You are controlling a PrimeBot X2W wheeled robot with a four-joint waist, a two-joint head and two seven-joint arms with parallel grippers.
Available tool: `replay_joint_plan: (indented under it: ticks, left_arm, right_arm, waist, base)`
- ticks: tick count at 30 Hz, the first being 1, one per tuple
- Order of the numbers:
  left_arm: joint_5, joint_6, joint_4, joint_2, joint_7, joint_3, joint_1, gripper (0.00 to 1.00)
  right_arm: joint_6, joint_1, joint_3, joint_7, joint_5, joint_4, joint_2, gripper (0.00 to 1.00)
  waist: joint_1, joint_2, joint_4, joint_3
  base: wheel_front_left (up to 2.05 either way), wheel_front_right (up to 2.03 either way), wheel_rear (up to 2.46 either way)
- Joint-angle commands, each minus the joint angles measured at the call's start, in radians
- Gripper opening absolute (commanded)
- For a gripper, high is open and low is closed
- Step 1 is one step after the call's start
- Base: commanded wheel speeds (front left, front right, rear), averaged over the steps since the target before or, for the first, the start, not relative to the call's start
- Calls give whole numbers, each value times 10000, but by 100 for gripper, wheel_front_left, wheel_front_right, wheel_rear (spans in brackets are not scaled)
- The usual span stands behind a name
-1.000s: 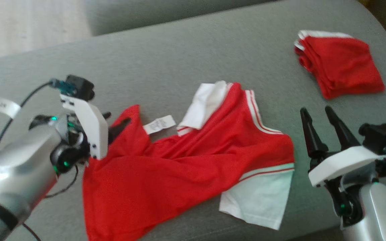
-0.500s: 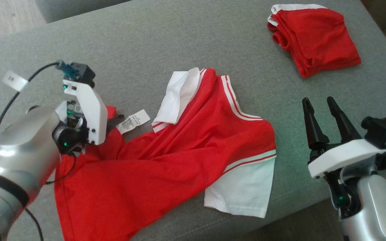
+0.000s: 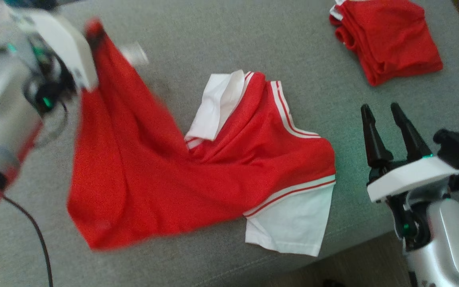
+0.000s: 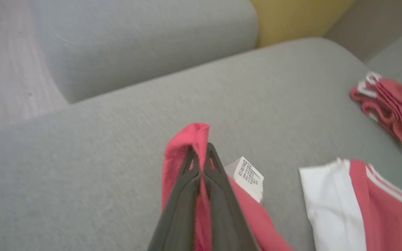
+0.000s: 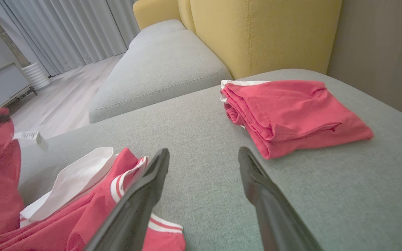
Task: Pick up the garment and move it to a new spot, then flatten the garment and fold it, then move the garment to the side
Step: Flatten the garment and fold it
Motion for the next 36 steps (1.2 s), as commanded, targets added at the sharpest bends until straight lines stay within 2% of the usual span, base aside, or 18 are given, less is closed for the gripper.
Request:
replay_joint_plan:
  ticks: [1,8,13,16,19,20,21,26,30,33,36]
  left_arm:
    - [103,145,121,350,-361,516,-939,0]
    - [283,571,1374,642,-1306,950,-2050,0]
    - [208,945,2193,910,-2402,1419,-2619,0]
    - [154,954,2547,929,-2654,1533,-2732,0]
    - [40,827,2737,829,-2431,1568,-2683,0]
    - [53,706,2794,761,-2246,1500,-2639,20]
    - [99,598,2834,709,-2137,1417,-2607,99]
    - [217,17,2764,436,-1653,1018,-2069,100]
    - [216,-180,2255,338,-1125,648,-1455,100]
    - [12,-203,1009,453,-10,137,-766,100]
    - [-335,-207,-590,1030,1354,-475,-204,100]
  right_arm:
    - [73,-481,248,-157,95,-374,-147,100]
    - [73,-837,366,-421,174,-196,-163,100]
    - [73,-1075,461,-633,218,-74,-159,100]
    - [73,-1177,500,-752,259,-23,-143,100]
    - [73,-1177,487,-829,263,24,-127,100]
    - [73,-1154,460,-853,262,53,-121,100]
    - [73,-1126,430,-872,260,88,-117,100]
    - [73,-912,286,-896,203,303,-137,100]
    - [73,-713,233,-771,112,385,-192,100]
    - [73,-515,187,-633,43,357,-191,100]
    - [73,-309,161,-476,-20,268,-173,100]
  waist:
    - [0,0,-173,455]
    - [0,0,-666,1104]
    - [0,0,-1043,1370]
    - [0,0,-1162,1487]
    - [0,0,-1147,1530]
    - [0,0,-1091,1529]
    - [0,0,-1019,1495]
    - [0,0,-435,810]
    - [0,0,65,50]
    - [0,0,388,-443]
    - [0,0,598,-754]
  base:
    - [0,0,0]
    - [0,0,0]
    - [0,0,0]
    - [0,0,0]
    - [0,0,0]
    - [0,0,0]
    - [0,0,0]
    - [0,0,0]
    - [0,0,0]
    - [0,0,0]
    - [0,0,0]
